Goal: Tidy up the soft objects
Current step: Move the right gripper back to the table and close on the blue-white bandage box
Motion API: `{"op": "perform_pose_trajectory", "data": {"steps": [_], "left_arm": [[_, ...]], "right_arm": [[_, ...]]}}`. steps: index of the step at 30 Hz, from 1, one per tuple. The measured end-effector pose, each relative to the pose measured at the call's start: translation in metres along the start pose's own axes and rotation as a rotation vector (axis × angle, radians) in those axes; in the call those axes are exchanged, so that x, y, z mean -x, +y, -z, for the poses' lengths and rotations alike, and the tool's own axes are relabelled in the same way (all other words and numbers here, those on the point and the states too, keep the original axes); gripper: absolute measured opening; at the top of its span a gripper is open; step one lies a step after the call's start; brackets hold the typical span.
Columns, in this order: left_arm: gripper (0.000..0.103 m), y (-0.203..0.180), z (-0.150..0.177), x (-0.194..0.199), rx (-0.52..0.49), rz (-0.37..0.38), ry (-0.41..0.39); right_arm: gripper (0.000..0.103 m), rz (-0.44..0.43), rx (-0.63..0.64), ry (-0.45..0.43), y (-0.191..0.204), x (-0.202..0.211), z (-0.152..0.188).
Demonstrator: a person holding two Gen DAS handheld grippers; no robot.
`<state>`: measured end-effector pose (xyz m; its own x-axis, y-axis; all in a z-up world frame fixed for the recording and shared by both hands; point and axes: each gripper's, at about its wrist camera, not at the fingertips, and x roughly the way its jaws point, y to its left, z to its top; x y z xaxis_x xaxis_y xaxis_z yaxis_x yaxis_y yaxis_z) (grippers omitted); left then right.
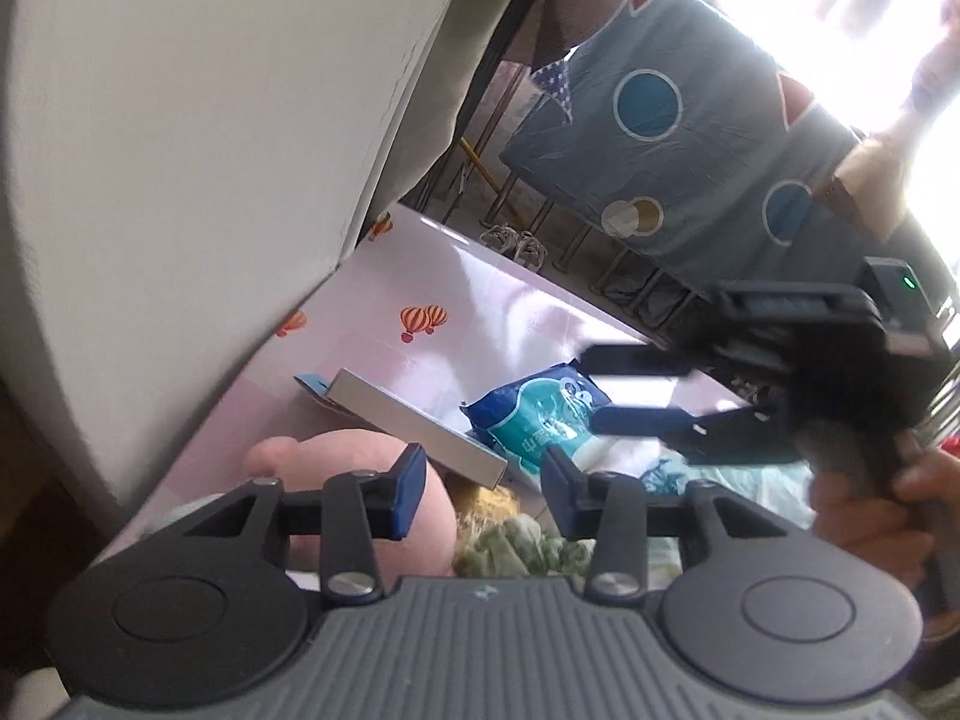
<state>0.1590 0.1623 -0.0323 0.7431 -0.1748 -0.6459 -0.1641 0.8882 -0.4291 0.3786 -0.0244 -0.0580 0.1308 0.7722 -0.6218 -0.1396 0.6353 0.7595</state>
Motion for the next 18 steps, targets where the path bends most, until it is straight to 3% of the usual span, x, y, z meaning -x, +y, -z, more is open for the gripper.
{"op": "perform_pose_trajectory", "data": {"steps": [4,8,11,13,18], "left_arm": [[0.039,0.003,-0.004,-0.026,0.032,0.002,0.036],[0.04,0.004,-0.006,-0.044,0.044,-0.018,0.067],[0.04,0.004,-0.004,-0.052,0.041,-0.035,0.082],[0.041,0.004,-0.007,-0.056,0.033,-0.039,0.08],[0.041,0.001,-0.008,-0.06,0.015,-0.062,0.085]], "right_arm": [[0.056,0.028,0.036,0.056,0.004,-0.041,-0.034],[0.061,0.082,0.075,0.124,0.003,-0.082,-0.058],[0.064,0.105,0.105,0.192,0.005,-0.109,-0.067],[0.072,0.123,0.13,0.226,0.006,-0.123,-0.069],[0.075,0.215,0.201,0.281,0.011,-0.149,-0.071]]}}
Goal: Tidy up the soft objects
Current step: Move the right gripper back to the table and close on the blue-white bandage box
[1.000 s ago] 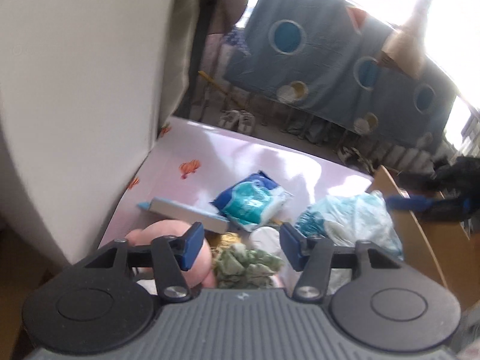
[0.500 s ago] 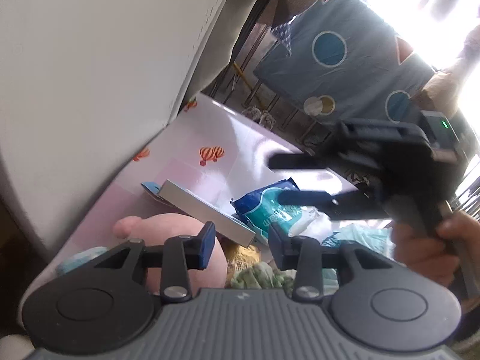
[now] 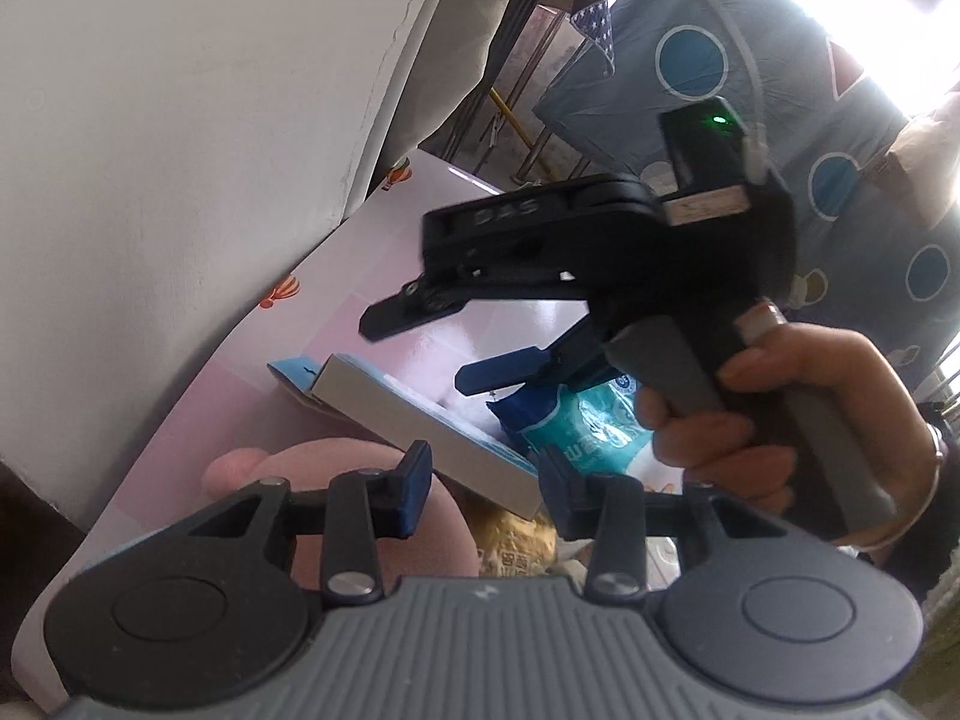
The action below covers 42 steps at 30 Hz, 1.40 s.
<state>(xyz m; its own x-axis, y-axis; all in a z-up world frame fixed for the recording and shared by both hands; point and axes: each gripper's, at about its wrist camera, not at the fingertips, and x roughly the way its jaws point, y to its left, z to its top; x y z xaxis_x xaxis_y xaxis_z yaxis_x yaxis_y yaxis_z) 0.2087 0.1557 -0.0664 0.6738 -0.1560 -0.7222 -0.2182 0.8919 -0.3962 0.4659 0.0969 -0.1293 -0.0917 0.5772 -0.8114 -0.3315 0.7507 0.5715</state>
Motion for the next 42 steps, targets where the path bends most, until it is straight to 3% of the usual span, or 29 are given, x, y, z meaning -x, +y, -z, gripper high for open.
{"op": "perform_pose_trajectory", "data": {"steps": [7,13,19,29,34,42], "left_arm": [[0.041,0.001,0.002,0.002,0.002,0.003,0.014],[0.041,0.006,0.002,0.008,0.02,0.025,0.016],[0.041,0.015,0.001,0.011,0.046,0.049,0.002],[0.041,0.022,0.008,0.017,-0.017,0.047,-0.052],[0.041,0.019,0.01,0.015,-0.049,0.044,-0.063],[0.041,0.02,0.012,0.012,-0.082,0.043,-0.078]], "right_arm": [[0.087,0.03,0.03,0.073,0.008,-0.018,-0.006],[0.087,-0.105,-0.039,0.134,0.004,-0.019,-0.003],[0.083,-0.202,-0.049,0.115,0.007,-0.004,0.011],[0.073,-0.125,0.149,0.049,0.027,0.025,0.038],[0.061,-0.076,0.197,0.054,0.026,0.031,0.043],[0.06,-0.043,0.266,0.063,0.03,0.028,0.046]]}}
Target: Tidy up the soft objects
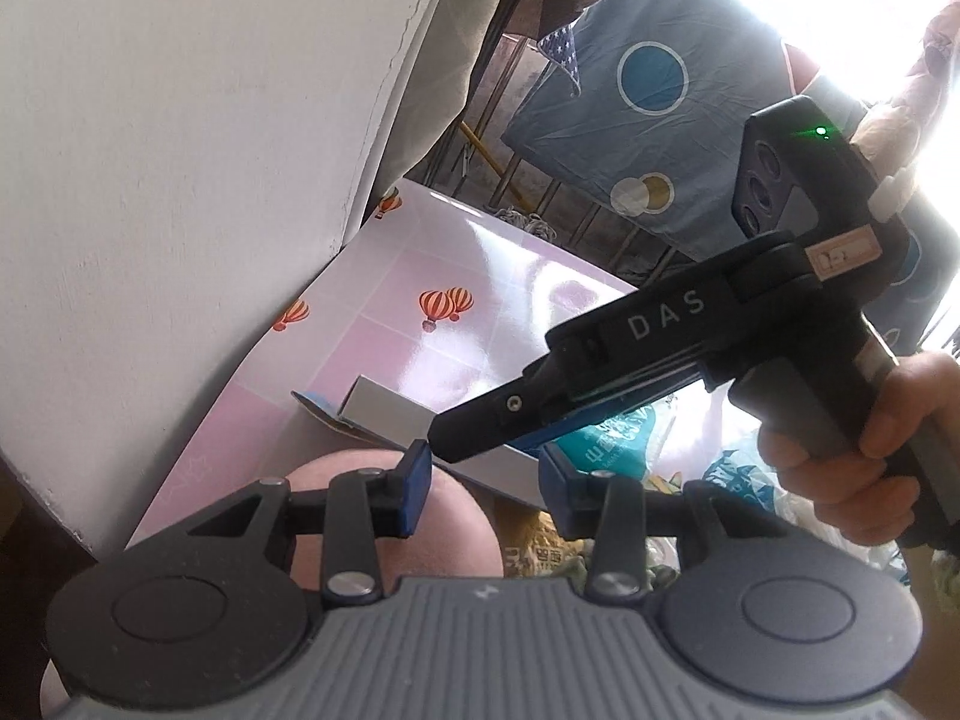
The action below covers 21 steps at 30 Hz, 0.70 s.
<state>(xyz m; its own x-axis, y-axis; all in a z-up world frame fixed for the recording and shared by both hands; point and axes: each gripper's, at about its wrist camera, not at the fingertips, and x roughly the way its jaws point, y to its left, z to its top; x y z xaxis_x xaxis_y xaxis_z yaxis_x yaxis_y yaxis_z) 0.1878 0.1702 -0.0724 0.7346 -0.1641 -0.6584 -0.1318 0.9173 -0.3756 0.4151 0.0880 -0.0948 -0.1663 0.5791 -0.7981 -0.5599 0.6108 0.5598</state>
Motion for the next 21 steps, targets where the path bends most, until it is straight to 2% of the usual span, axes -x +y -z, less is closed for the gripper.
{"op": "perform_pose_trajectory", "data": {"steps": [2,3,4,9,16,21], "left_arm": [[0.041,0.002,0.001,0.001,0.001,0.01,-0.005],[0.041,0.002,0.002,0.002,0.0,0.012,-0.004],[0.041,0.002,0.002,0.003,-0.002,0.013,-0.005],[0.041,0.001,0.002,0.003,-0.005,0.015,-0.006],[0.041,0.002,0.002,0.001,0.0,0.018,-0.006],[0.041,0.003,0.001,0.001,0.005,0.02,-0.006]], "right_arm": [[0.056,0.021,0.011,-0.001,0.0,-0.001,-0.001],[0.051,0.048,0.015,0.001,-0.001,-0.003,0.0],[0.051,0.05,0.002,-0.003,-0.005,-0.002,0.0],[0.04,0.06,-0.04,-0.073,-0.01,0.007,0.0],[0.04,0.215,-0.029,-0.182,-0.006,0.025,-0.004],[0.04,0.277,-0.075,-0.237,-0.011,0.036,-0.006]]}}
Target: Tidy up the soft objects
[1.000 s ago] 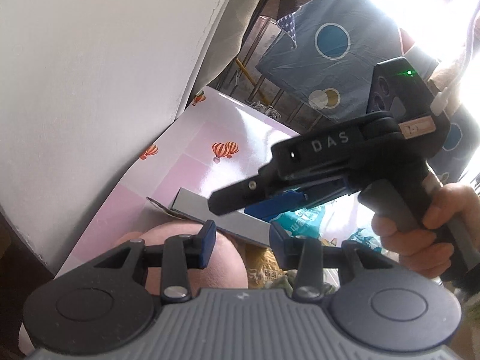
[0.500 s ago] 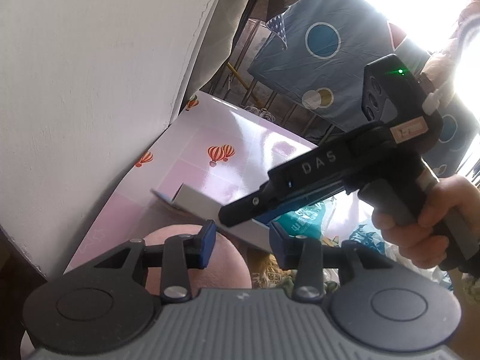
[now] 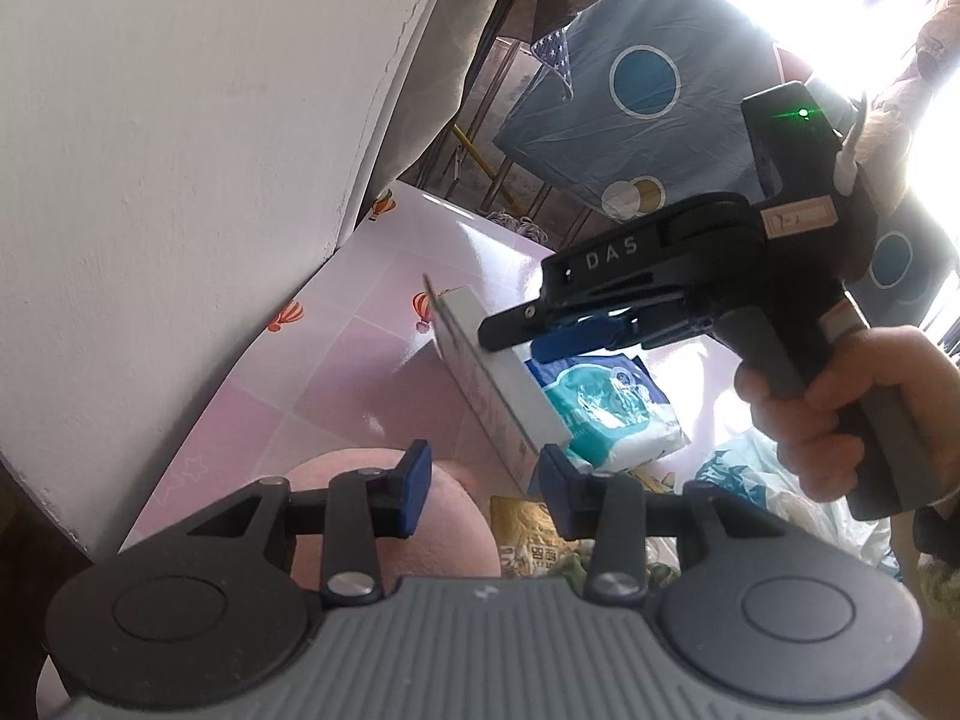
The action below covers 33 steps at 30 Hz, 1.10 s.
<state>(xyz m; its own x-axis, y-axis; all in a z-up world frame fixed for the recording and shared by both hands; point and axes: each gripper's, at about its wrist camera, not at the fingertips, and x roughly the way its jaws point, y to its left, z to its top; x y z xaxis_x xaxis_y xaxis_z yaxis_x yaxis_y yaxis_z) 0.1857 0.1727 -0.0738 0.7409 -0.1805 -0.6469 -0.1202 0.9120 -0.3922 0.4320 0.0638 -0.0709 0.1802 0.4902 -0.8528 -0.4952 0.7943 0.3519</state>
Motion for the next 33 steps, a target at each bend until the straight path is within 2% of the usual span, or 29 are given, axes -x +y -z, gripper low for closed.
{"op": "perform_pose_trajectory", "data": {"steps": [5,9,12,16,18,19,22,23,24,25,29,31,33], "left_arm": [[0.041,0.001,0.0,0.0,0.004,0.004,0.0],[0.041,0.001,0.0,-0.001,0.006,0.004,0.0],[0.041,0.0,0.0,-0.001,0.003,0.005,0.0],[0.041,0.0,0.001,-0.001,-0.004,0.002,0.0],[0.041,0.0,0.0,-0.002,-0.006,0.001,0.001],[0.041,0.0,0.0,-0.002,-0.007,0.0,0.001],[0.041,-0.001,0.0,-0.002,-0.005,-0.004,0.0],[0.041,-0.002,0.0,-0.002,-0.003,-0.004,0.0],[0.042,-0.002,0.0,-0.002,-0.002,-0.004,-0.001],[0.045,-0.003,0.0,-0.002,-0.002,-0.003,-0.002],[0.058,-0.007,-0.001,0.002,-0.007,0.018,-0.003],[0.067,-0.009,-0.002,0.005,0.0,0.045,0.0],[0.071,-0.011,-0.003,0.009,0.024,0.085,0.009]], "right_arm": [[0.04,0.079,-0.031,-0.046,-0.011,0.014,-0.003],[0.04,0.127,-0.098,-0.037,-0.031,0.017,0.001],[0.04,0.083,-0.181,-0.03,-0.05,0.018,0.009],[0.042,-0.06,-0.271,-0.091,-0.059,0.027,0.012],[0.046,-0.092,-0.256,-0.106,-0.052,0.03,0.01],[0.053,-0.096,-0.231,-0.102,-0.045,0.029,0.007],[0.057,-0.061,-0.149,-0.074,-0.024,0.017,0.001],[0.056,-0.057,-0.133,-0.056,-0.019,0.015,0.0],[0.042,-0.047,-0.126,-0.042,-0.015,0.009,0.001],[0.022,-0.033,-0.124,-0.029,-0.013,0.005,0.001],[0.021,-0.113,-0.146,-0.079,-0.017,0.021,0.009],[0.021,-0.175,-0.179,-0.109,-0.022,0.036,0.014],[0.021,-0.232,-0.212,-0.13,-0.028,0.057,0.022]]}}
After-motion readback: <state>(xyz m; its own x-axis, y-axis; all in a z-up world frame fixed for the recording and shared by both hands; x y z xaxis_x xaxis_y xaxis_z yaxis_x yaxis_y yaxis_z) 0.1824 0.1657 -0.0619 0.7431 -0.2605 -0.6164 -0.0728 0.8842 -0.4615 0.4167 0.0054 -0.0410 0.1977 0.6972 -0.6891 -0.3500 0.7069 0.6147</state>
